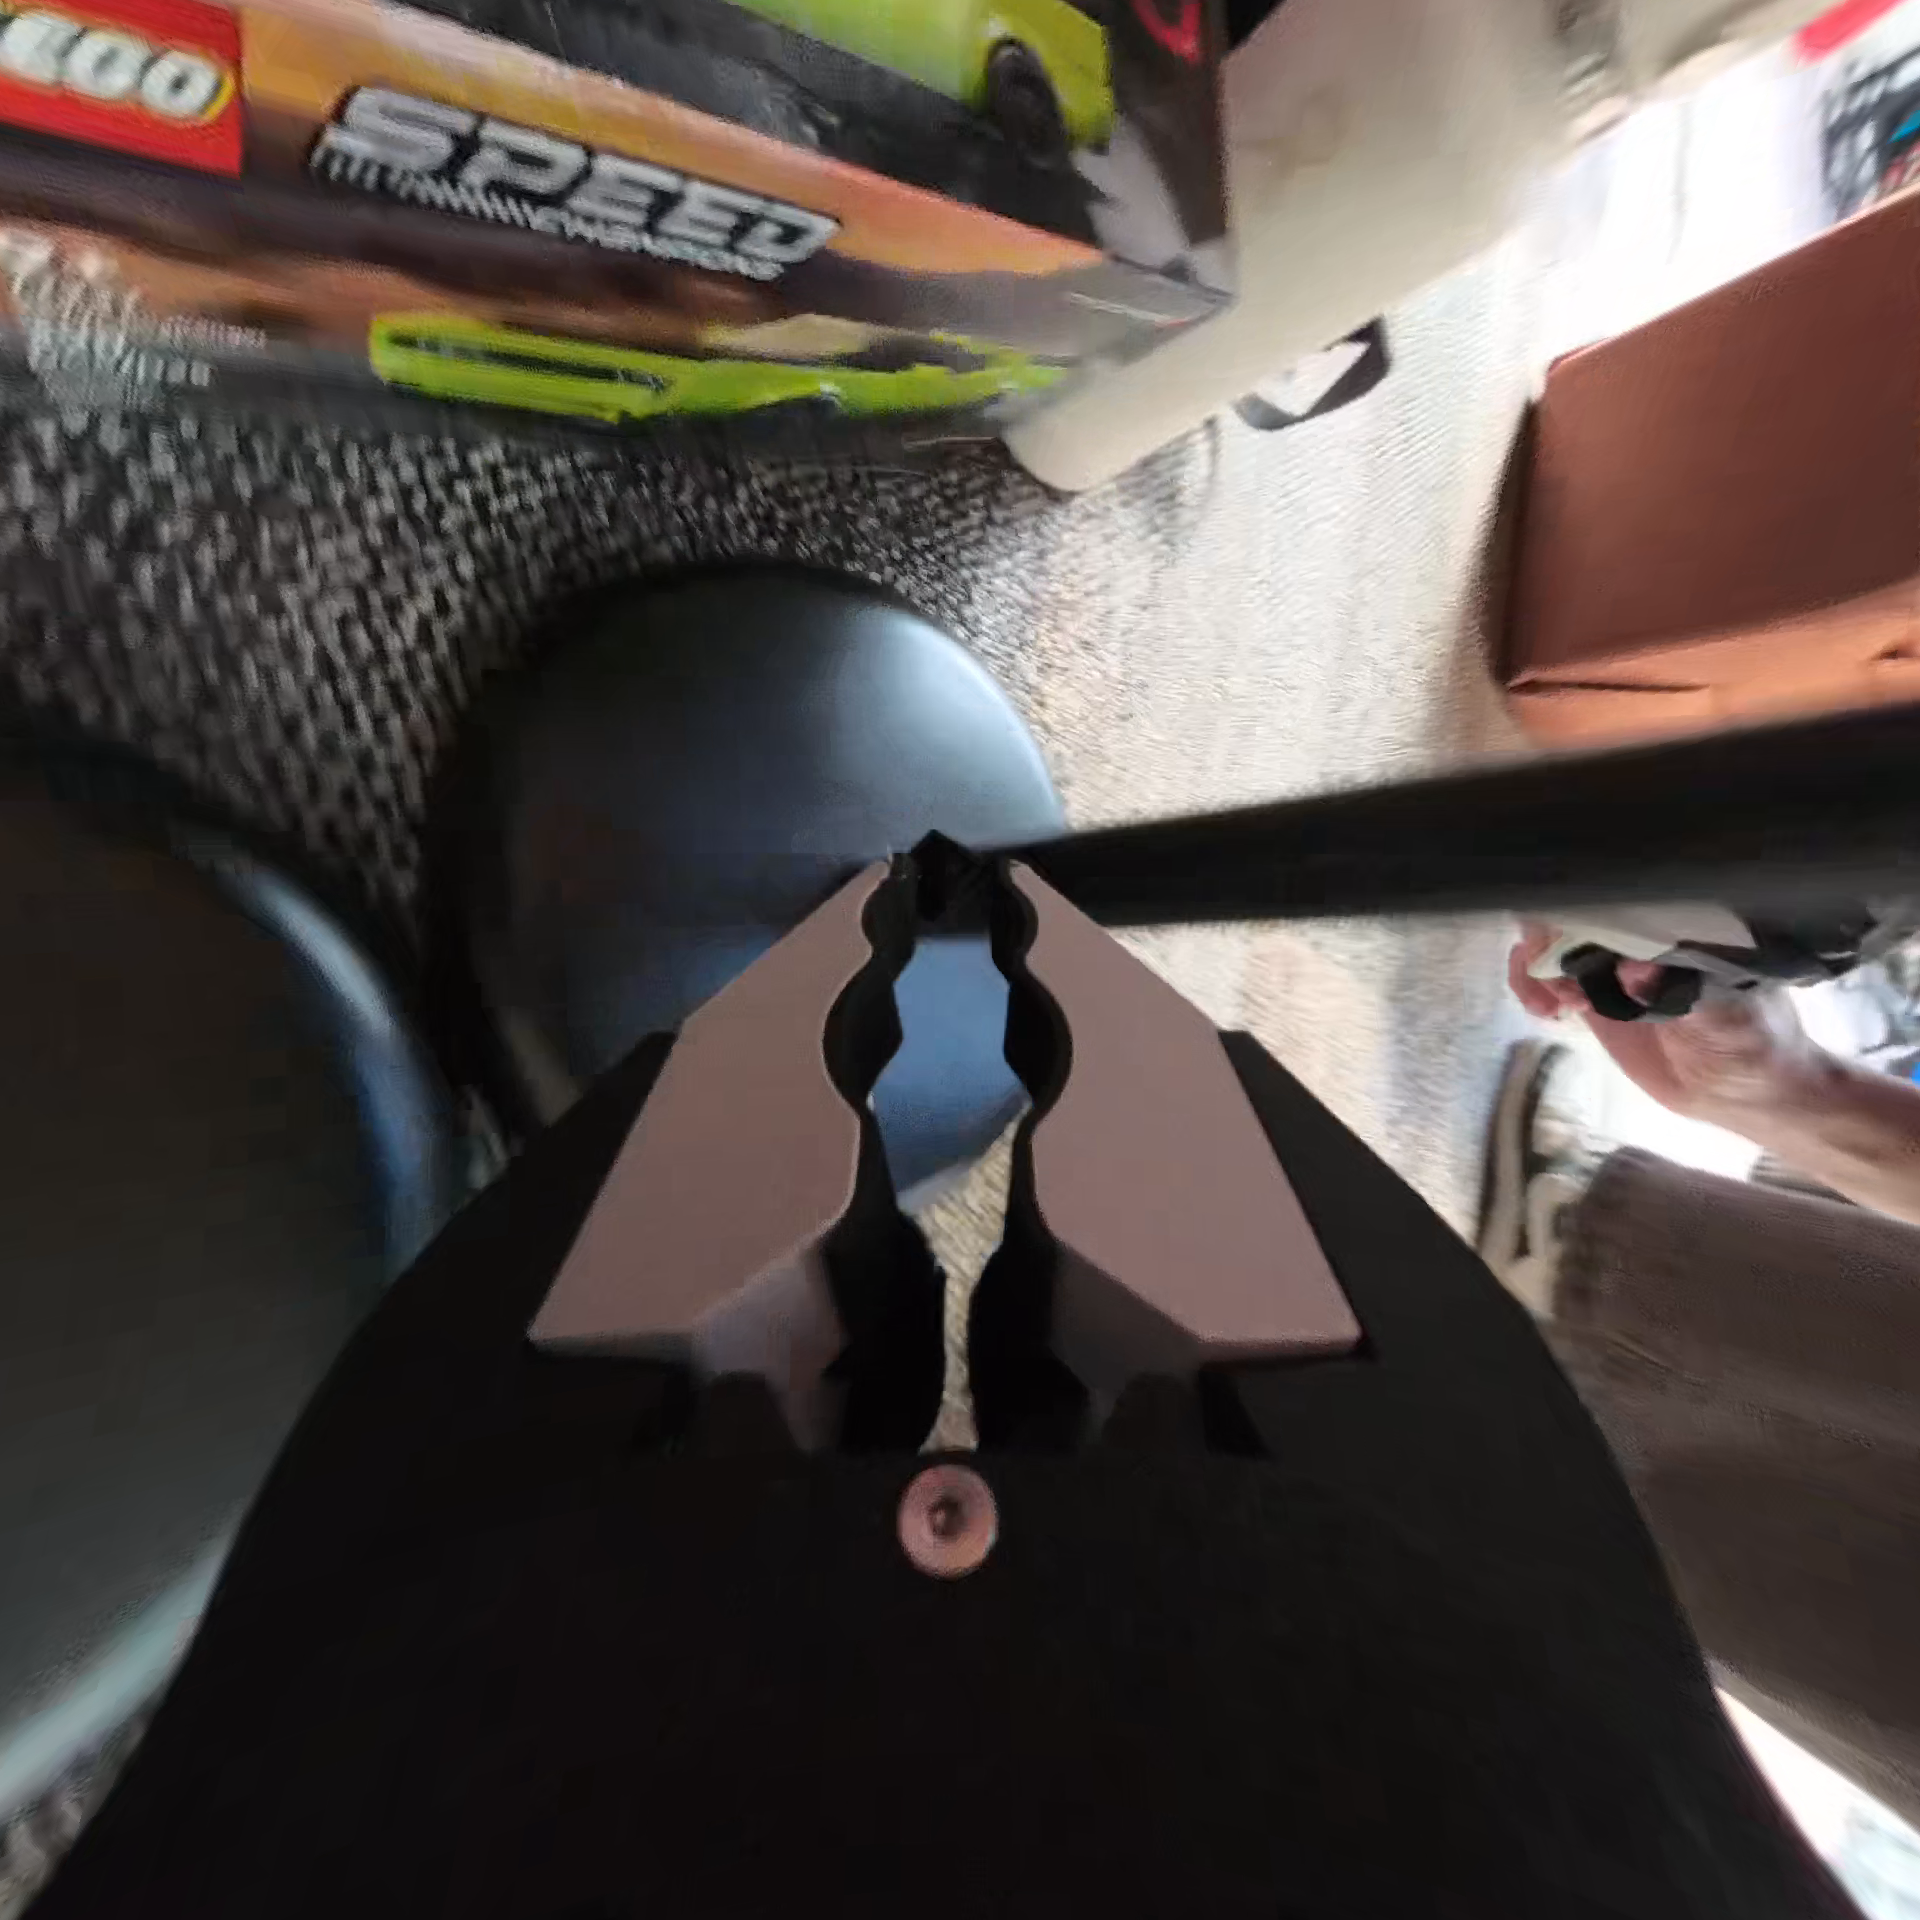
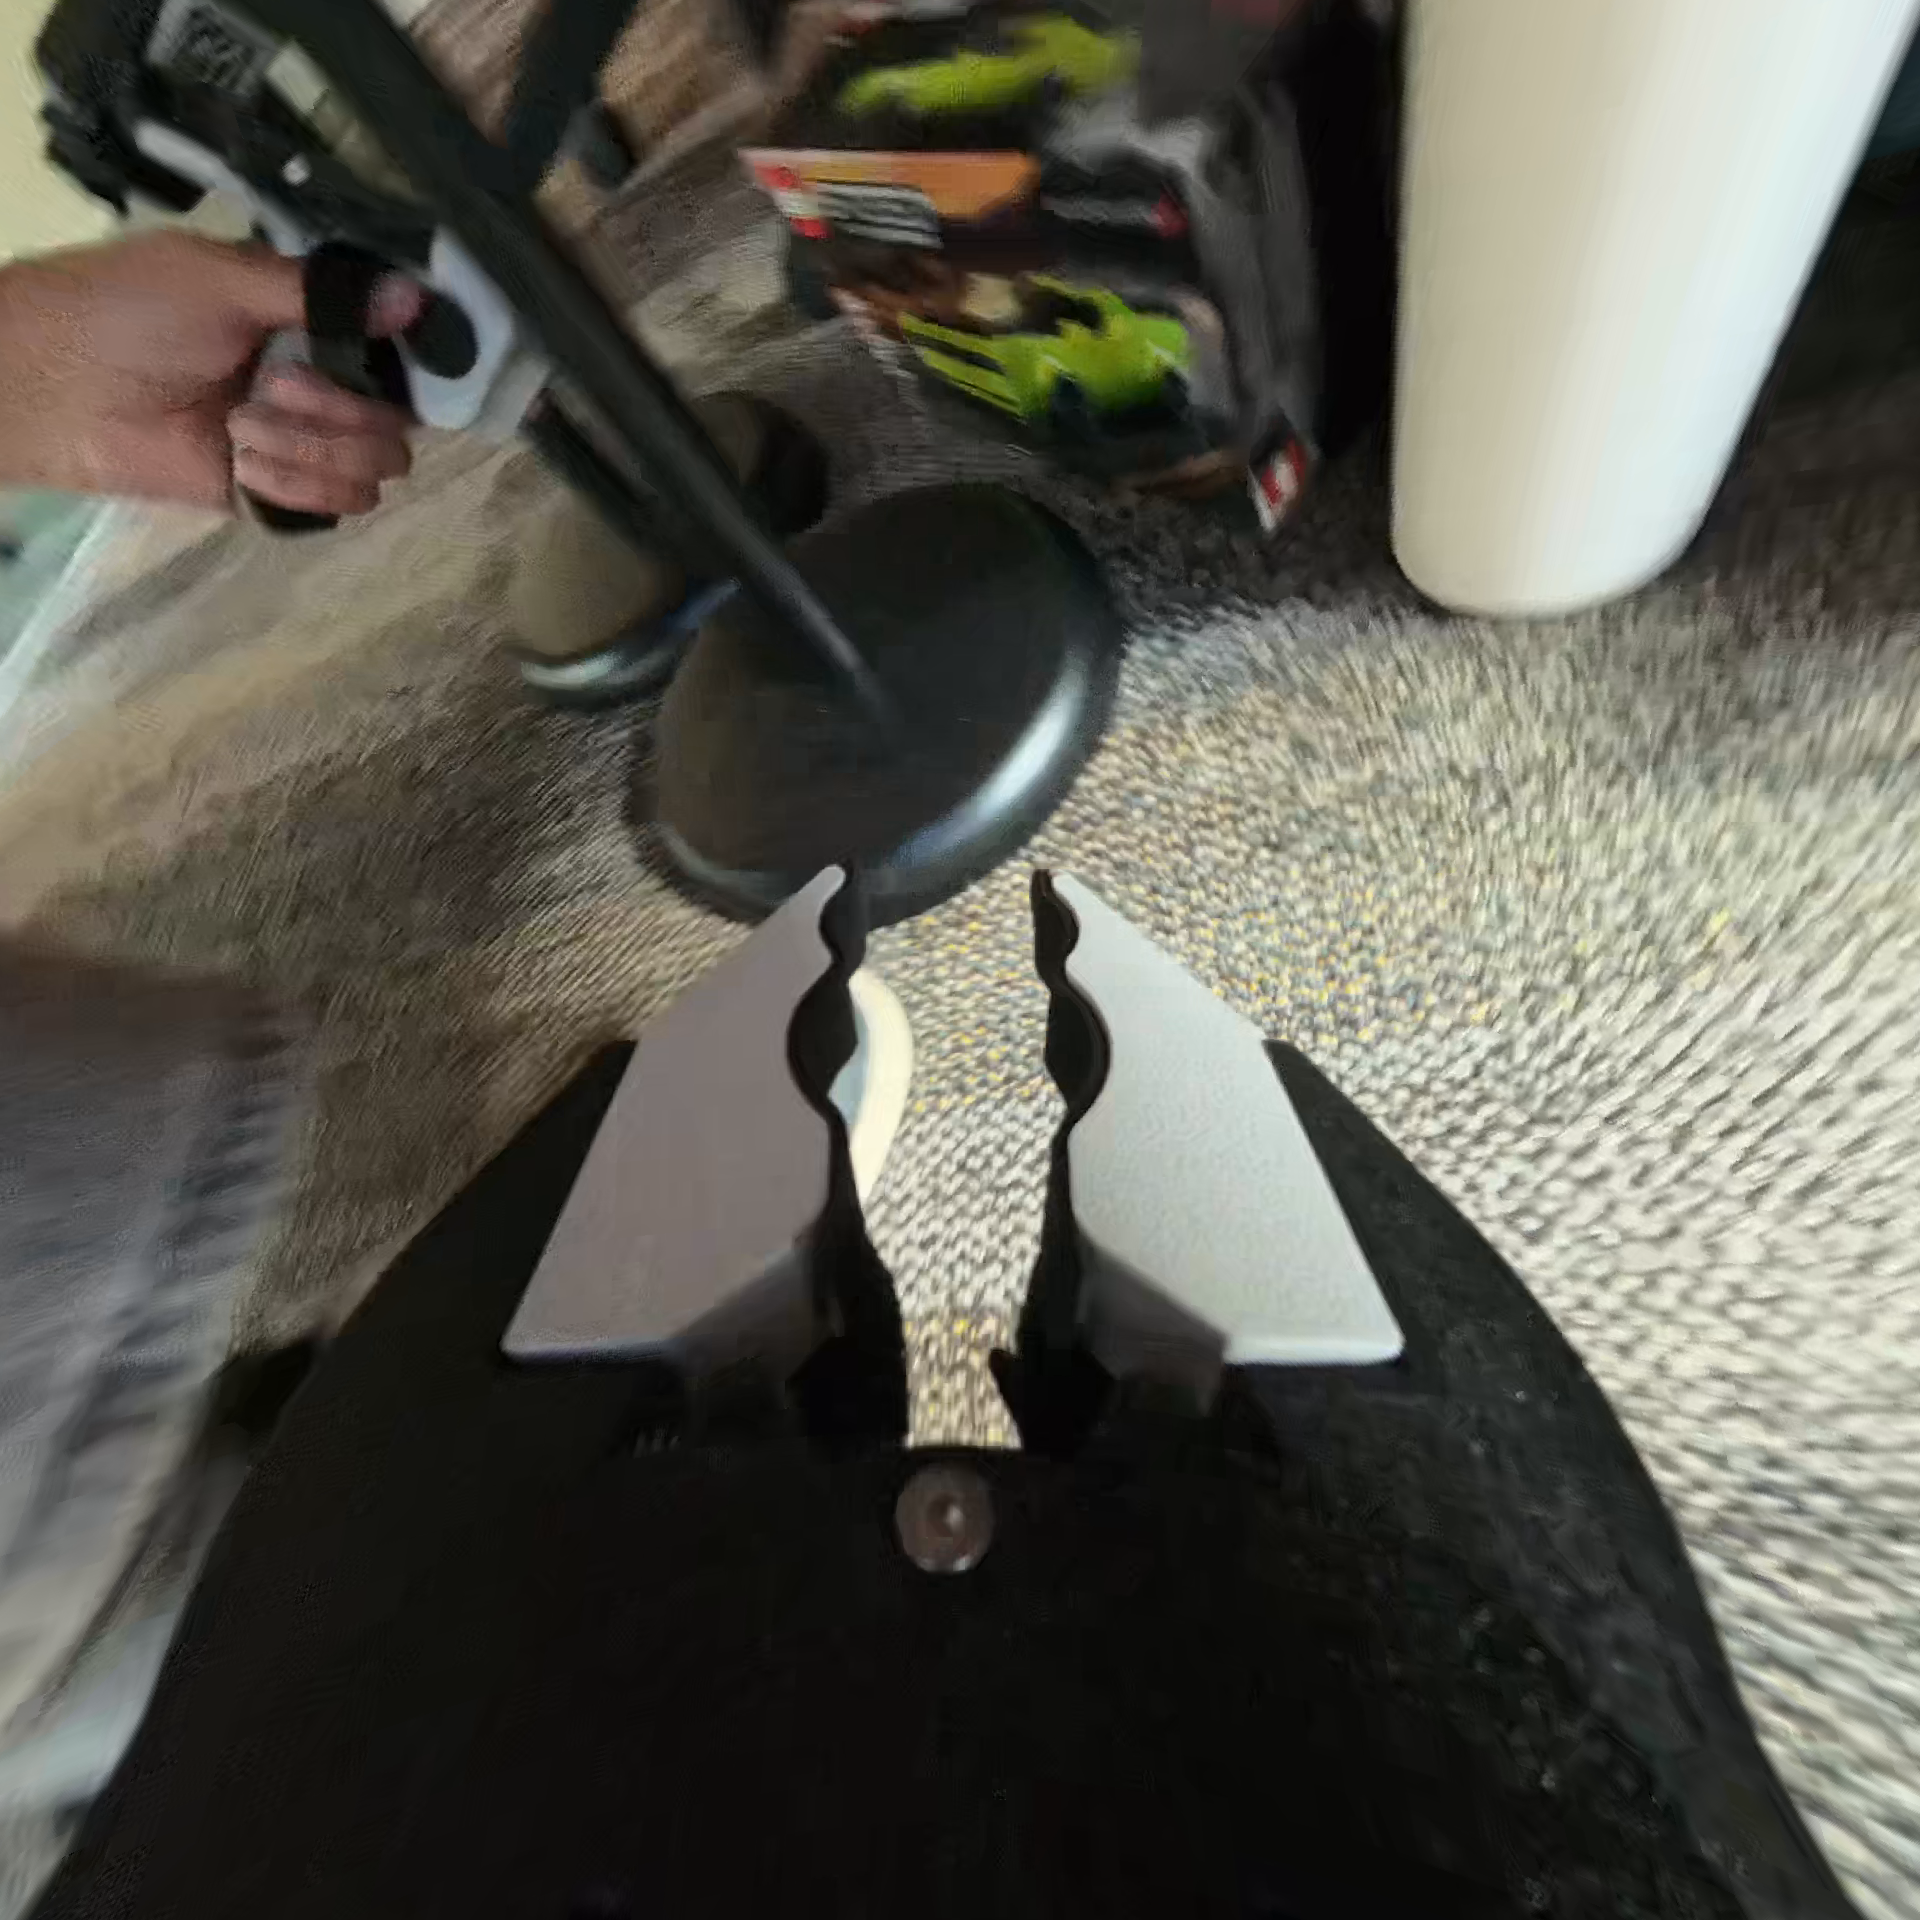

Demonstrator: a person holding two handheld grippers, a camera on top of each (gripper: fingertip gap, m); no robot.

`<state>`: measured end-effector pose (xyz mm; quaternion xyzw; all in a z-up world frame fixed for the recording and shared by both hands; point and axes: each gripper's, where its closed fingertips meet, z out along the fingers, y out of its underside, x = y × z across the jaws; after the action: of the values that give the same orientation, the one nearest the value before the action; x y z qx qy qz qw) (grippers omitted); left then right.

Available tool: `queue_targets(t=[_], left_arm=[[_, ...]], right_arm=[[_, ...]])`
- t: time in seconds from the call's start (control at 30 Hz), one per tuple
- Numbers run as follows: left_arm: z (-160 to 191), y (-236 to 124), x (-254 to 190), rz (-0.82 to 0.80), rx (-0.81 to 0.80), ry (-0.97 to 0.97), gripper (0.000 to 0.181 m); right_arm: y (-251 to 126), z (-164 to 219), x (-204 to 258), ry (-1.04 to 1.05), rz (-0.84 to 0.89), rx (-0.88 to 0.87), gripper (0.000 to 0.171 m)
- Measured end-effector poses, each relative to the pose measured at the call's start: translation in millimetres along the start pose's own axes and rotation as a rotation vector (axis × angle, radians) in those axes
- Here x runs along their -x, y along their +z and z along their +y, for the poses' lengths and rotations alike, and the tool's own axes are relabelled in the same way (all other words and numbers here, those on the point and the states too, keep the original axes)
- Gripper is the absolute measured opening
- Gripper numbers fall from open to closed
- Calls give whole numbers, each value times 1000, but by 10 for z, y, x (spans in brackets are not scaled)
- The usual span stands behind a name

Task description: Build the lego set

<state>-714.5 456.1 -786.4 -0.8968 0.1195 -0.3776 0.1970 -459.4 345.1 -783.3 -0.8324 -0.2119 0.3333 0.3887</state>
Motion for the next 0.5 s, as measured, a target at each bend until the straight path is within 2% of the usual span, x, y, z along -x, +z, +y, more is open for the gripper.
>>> queue_targets(t=[0.07,0.13,0.23,0.37,0.5], left_arm=[[140,-439,-283,36,-54,-66,11],[265,-860,-696,108,-92,-140,12],[346,-1438,-1580,255,-133,-234,12],[102,-2002,-3181,517,-150,-317,13],[-288,-2406,-4990,811,-123,-268,12]], right_arm=[[-424,-284,432,-178,-91,8,29],[-838,-608,754,-439,-103,0,27],[-1495,-1272,1274,-634,-130,-18,28],[-2549,-2502,2160,-778,-154,-173,27],[-3470,-3265,2837,-898,-103,-275,25]])
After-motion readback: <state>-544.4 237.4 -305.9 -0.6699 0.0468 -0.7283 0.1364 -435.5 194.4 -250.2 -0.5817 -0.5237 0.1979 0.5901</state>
